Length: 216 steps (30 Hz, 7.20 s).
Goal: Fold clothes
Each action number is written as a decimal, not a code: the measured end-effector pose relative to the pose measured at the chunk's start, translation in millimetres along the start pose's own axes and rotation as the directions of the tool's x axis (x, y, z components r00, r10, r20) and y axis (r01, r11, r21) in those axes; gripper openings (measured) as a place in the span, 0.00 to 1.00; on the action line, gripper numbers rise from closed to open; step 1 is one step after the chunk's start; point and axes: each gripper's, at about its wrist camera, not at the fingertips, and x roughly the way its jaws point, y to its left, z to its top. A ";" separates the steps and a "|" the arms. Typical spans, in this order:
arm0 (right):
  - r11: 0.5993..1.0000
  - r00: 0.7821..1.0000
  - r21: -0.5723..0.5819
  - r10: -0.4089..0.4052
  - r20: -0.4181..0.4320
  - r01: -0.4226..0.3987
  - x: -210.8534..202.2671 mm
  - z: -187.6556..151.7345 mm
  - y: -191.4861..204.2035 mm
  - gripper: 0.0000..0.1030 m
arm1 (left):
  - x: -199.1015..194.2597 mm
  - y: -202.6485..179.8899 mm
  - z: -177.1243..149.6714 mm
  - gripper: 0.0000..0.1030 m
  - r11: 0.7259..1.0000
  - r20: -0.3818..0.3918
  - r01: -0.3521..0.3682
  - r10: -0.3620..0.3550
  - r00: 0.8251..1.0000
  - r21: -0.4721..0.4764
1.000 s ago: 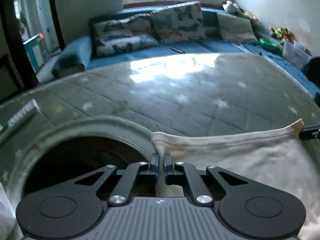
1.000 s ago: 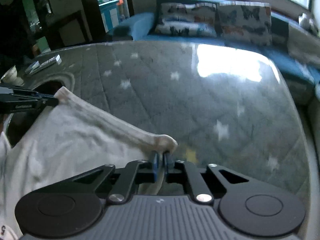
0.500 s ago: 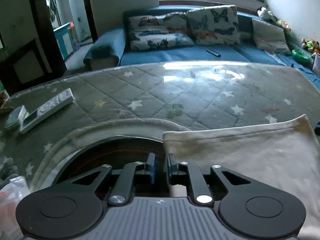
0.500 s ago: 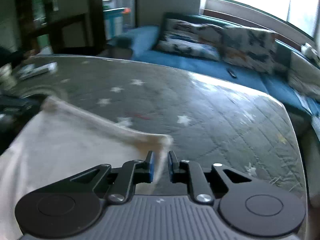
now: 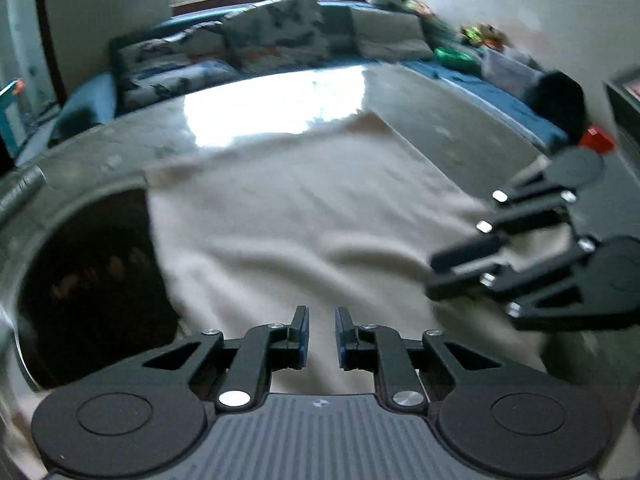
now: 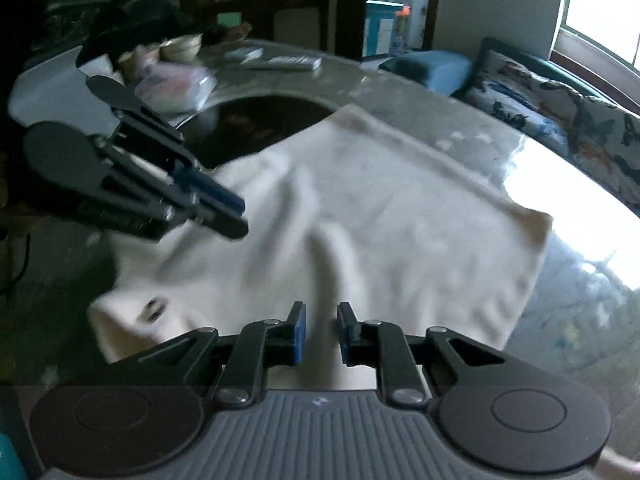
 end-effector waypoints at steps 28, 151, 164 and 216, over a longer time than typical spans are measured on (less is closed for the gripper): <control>0.999 0.997 0.000 0.041 0.062 -0.041 -48.0 -34.4 52.3 0.20 | -12.3 -17.1 -27.8 0.26 0.998 -0.001 -0.027 0.027 1.000 0.054; 0.924 0.961 0.298 -0.269 0.059 0.240 -49.5 -68.3 -29.6 0.40 | -85.7 180.0 -80.8 0.10 0.696 -0.161 -0.606 0.596 0.787 -0.386; 0.966 0.982 0.241 -0.128 0.136 0.092 -56.5 -44.0 -1.2 0.40 | -77.0 157.6 -60.6 0.36 0.776 -0.097 -0.524 0.527 0.845 -0.351; 0.860 0.956 0.467 -0.278 0.094 0.205 -91.6 -112.1 -35.7 0.35 | -10.9 -56.2 -3.0 0.42 0.994 0.069 0.003 -0.011 0.998 0.105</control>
